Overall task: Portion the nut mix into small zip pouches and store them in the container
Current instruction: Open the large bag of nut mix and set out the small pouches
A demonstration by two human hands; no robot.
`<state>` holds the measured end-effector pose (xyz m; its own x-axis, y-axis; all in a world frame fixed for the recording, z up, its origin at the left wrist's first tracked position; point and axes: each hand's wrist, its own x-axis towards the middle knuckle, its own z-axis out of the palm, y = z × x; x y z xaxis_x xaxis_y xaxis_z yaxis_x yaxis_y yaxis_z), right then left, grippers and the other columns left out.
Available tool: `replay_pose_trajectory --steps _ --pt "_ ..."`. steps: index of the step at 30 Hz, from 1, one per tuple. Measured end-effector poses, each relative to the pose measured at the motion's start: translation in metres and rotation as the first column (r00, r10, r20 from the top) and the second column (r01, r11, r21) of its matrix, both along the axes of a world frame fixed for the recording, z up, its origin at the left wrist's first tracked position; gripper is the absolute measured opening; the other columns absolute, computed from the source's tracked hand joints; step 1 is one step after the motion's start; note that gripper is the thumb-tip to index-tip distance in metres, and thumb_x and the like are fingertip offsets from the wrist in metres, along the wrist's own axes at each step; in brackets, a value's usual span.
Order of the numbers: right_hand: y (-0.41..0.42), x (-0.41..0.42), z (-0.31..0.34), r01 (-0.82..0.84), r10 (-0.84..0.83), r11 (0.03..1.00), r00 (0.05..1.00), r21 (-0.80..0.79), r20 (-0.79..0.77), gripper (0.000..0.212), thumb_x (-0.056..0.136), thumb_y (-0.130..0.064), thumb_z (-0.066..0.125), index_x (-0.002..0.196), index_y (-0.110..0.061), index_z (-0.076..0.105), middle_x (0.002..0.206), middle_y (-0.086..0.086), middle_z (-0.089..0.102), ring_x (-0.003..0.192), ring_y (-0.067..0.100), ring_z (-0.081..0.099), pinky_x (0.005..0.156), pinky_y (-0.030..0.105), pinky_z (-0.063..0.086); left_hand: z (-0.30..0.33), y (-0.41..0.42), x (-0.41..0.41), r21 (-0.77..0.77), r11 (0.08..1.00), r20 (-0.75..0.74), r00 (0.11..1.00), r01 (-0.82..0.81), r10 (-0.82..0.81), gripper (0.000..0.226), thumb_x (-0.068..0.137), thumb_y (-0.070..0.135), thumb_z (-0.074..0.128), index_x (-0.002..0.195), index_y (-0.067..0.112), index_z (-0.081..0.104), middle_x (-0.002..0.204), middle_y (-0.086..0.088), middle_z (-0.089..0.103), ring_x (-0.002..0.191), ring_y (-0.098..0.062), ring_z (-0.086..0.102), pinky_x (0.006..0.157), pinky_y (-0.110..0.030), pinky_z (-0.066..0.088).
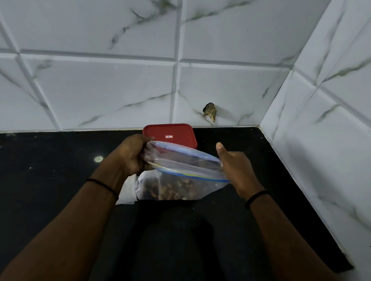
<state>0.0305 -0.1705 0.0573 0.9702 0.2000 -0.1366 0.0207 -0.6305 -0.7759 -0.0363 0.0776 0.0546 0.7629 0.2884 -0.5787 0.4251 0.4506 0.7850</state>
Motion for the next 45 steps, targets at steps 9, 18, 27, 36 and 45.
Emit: replay_pose_trajectory --steps 9,18,27,36,45 --pt "-0.013 -0.006 -0.005 0.005 0.126 0.971 0.838 0.239 -0.531 0.042 0.088 -0.052 0.066 0.093 -0.011 0.074 0.089 0.015 0.066 0.068 0.019 0.061 0.056 0.024 0.049 -0.010 -0.016 0.006 0.300 0.947 0.130 0.979 0.113 -0.158 0.021 0.091 0.023 0.070 0.080 0.014 0.054 0.071 -0.005 0.054 0.050 -0.008 0.042 0.040 -0.018 0.036" --pt "0.013 0.005 0.013 -0.242 0.329 0.906 0.919 -0.348 0.218 0.030 0.098 -0.022 0.045 0.084 -0.006 0.066 0.086 0.010 0.067 0.081 0.029 0.064 0.074 0.039 0.050 -0.007 -0.028 0.016 0.779 0.587 -0.009 0.939 0.223 -0.344 0.056 0.084 0.033 0.077 0.130 0.010 0.053 0.121 -0.005 0.059 0.110 -0.020 0.058 0.092 -0.036 0.051" --pt "0.064 0.018 0.009 -0.396 0.525 0.785 0.834 -0.477 0.170 0.030 0.088 -0.027 0.072 0.065 -0.014 0.057 0.072 0.005 0.062 0.073 0.023 0.062 0.064 0.029 0.044 0.003 -0.022 -0.002 0.812 0.537 0.026 0.907 0.227 -0.421 0.060 0.089 0.007 0.066 0.143 0.016 0.040 0.139 -0.009 0.050 0.121 -0.022 0.054 0.092 -0.033 0.048" --pt "0.055 0.002 0.000 -0.098 0.171 0.931 0.968 -0.351 0.184 0.027 0.093 -0.033 0.064 0.093 -0.007 0.071 0.088 0.010 0.070 0.086 0.026 0.068 0.071 0.031 0.051 -0.006 -0.078 -0.026 0.877 0.319 -0.326 0.932 0.361 -0.158 0.056 0.088 0.066 0.055 0.087 0.011 0.061 0.087 -0.006 0.065 0.089 -0.026 0.068 0.074 -0.029 0.050" --pt "0.030 0.000 0.002 -0.080 0.062 0.992 0.983 -0.097 -0.170 0.021 0.076 -0.019 0.083 0.086 -0.003 0.075 0.083 0.011 0.073 0.081 0.024 0.070 0.080 0.039 0.059 -0.020 -0.087 -0.016 0.649 0.723 -0.247 0.964 0.238 -0.097 0.012 0.088 0.007 0.067 0.099 0.001 0.066 0.090 -0.016 0.072 0.078 -0.027 0.072 0.072 -0.041 0.062"
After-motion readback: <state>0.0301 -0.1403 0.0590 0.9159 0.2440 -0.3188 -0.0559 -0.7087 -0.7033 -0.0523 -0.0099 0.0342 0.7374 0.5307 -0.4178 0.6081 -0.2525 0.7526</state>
